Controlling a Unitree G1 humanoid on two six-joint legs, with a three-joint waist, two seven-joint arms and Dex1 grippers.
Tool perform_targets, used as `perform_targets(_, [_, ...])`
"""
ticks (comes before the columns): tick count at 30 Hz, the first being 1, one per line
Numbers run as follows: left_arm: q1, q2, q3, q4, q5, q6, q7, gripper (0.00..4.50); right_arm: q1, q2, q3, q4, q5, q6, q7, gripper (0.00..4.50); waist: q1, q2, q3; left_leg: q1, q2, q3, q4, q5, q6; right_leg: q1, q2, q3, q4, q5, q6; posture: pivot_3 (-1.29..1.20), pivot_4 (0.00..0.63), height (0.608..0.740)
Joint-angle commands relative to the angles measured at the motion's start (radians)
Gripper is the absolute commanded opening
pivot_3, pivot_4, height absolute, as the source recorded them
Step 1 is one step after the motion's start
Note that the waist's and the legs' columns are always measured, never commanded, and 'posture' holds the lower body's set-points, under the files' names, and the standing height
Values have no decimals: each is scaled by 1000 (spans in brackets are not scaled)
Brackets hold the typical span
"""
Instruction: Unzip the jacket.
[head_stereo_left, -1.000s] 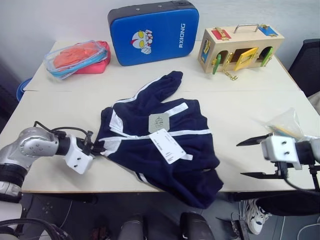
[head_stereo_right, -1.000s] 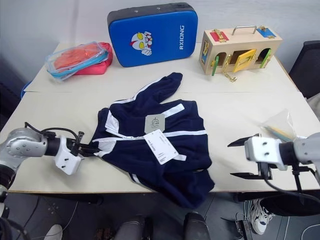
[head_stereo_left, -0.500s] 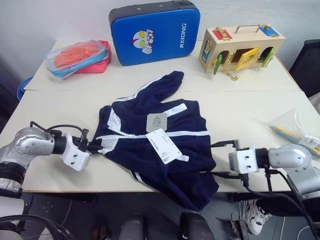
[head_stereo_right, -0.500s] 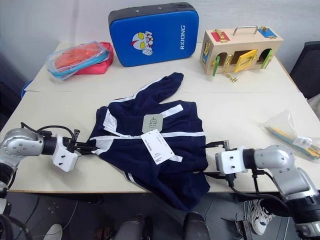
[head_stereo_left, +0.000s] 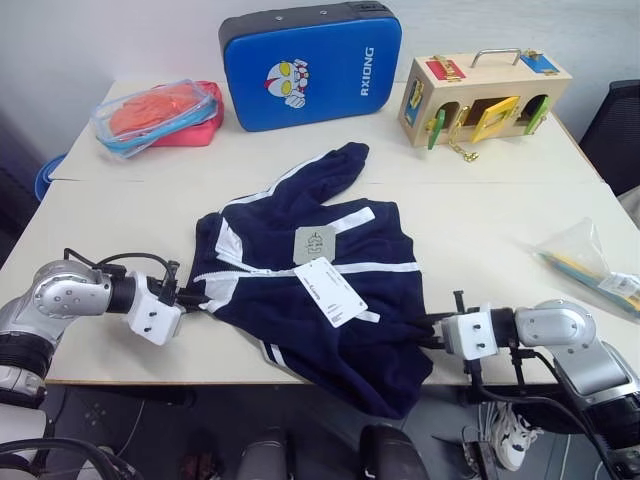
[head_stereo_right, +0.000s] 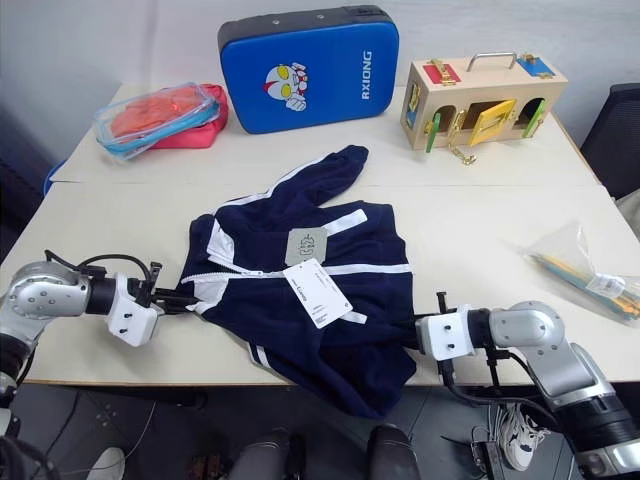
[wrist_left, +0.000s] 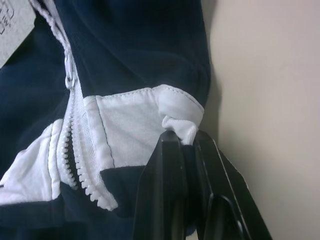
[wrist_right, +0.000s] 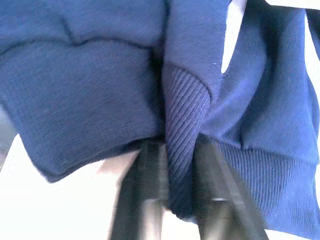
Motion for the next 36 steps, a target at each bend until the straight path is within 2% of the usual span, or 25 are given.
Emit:
perform_targets(1, [46,12,-11,-67,-36,17,-34,0,30,-49,-39,3,31,-3,28,27,1,0,0,0,0,0,0,0,0,0,0,0,0,0,0,0,150,740])
perform_targets(9, [221,37,-11,-306,-109,75,-45,0,124,-152,-109,-2,98,33,78,27,1,0,0,0,0,0,0,-1,1,0,-1,0,-1,0,0,0,150,740])
perform_targets(15, [301,46,25,-376,-98,132,-33,0,143,-134,-122,-17,79,37,30,27,1,0,0,0,0,0,0,-1,1,1,0,0,-2,0,0,0,150,740])
perform_targets(19, [336,61,45,-394,-130,250,-58,0,123,-124,-105,-18,63,46,15,27,0,0,0,0,0,0,0,-1,1,1,0,0,-1,0,0,0,150,740])
perform_targets(20, [345,63,54,-402,-138,277,-57,276,115,-124,-103,-17,65,58,16,6,0,0,0,0,0,0,0,-1,1,1,0,0,-1,0,0,0,150,740])
perform_targets(24, [378,74,86,-436,-157,362,-65,1434,91,-140,-103,-17,82,92,45,1092,-2,0,0,1,1,0,0,-1,1,1,0,0,-1,0,0,0,150,740])
perform_targets(28, [455,100,150,-562,-291,551,-89,2629,81,-172,-135,-48,131,149,91,2452,-5,0,0,1,1,1,-1,-1,1,0,0,0,-1,0,0,0,150,740])
perform_targets(34, [638,274,336,-869,-673,1104,-192,4478,33,-259,-233,-172,308,396,149,4494,-2,-1,0,0,2,-1,-1,-1,1,-1,0,1,-2,0,0,0,150,740])
perform_targets(36, [605,291,400,-928,-812,1282,-180,4478,-11,-271,-252,-213,366,483,148,4494,7,-1,1,0,2,-6,0,-1,1,0,0,1,-2,0,0,0,150,740])
